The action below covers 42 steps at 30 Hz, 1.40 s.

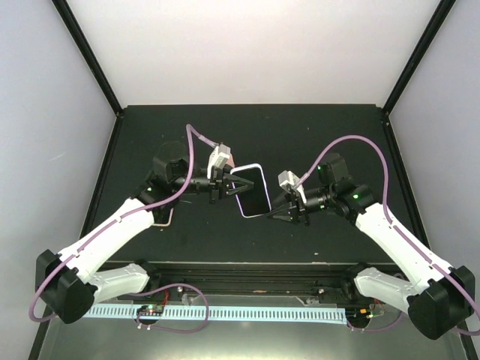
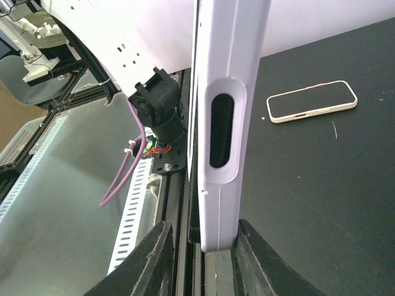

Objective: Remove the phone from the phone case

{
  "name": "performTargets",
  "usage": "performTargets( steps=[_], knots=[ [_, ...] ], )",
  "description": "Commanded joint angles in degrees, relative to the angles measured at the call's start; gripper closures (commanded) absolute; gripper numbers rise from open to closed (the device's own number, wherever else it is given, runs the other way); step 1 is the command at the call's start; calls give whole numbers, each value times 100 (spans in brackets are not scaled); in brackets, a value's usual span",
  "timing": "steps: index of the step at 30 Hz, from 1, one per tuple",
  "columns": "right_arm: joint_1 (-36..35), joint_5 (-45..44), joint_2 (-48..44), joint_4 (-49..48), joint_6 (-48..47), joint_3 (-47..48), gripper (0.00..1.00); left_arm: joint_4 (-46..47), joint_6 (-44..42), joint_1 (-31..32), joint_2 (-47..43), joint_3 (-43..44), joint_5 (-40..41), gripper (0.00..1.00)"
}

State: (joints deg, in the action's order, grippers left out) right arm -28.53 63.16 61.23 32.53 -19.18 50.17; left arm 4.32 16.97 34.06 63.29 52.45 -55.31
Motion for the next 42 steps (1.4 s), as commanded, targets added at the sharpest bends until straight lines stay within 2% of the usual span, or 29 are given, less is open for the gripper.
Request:
performTargets(
  steps=[1,5,12,16,17,20,21,23,29,35,37,42],
  knots=[
    [-25,216,-133,-346,41,-136,73,623,231,-44,70,75,-332,98],
    [-21,432,-121,-566,317,-163,74,735,329,-42,224,94,-560,98],
    [-21,485,-147,-728,470,-222,84,789,412,-44,360,132,-687,98],
    [-21,451,-190,-695,438,-219,94,720,371,-48,357,141,-632,98],
    [-21,440,-203,-707,481,-212,97,715,371,-37,372,143,-619,94],
    [-10,375,-208,-798,730,-167,99,602,332,-42,386,181,-456,65],
    [0,387,-216,-881,843,-158,99,575,325,-42,374,179,-402,59],
    [54,482,-239,-1081,1105,-198,99,566,303,-42,350,164,-347,55],
    [175,546,-285,-1312,1381,-275,99,583,323,-46,351,156,-304,55],
    [223,525,-339,-1363,1418,-320,99,583,397,-118,268,90,143,56],
    [226,497,-340,-1364,1409,-339,99,720,486,-186,206,-1,249,60],
    [225,379,-329,-1403,1391,-396,99,1073,701,-238,264,-77,3,82]
  ],
)
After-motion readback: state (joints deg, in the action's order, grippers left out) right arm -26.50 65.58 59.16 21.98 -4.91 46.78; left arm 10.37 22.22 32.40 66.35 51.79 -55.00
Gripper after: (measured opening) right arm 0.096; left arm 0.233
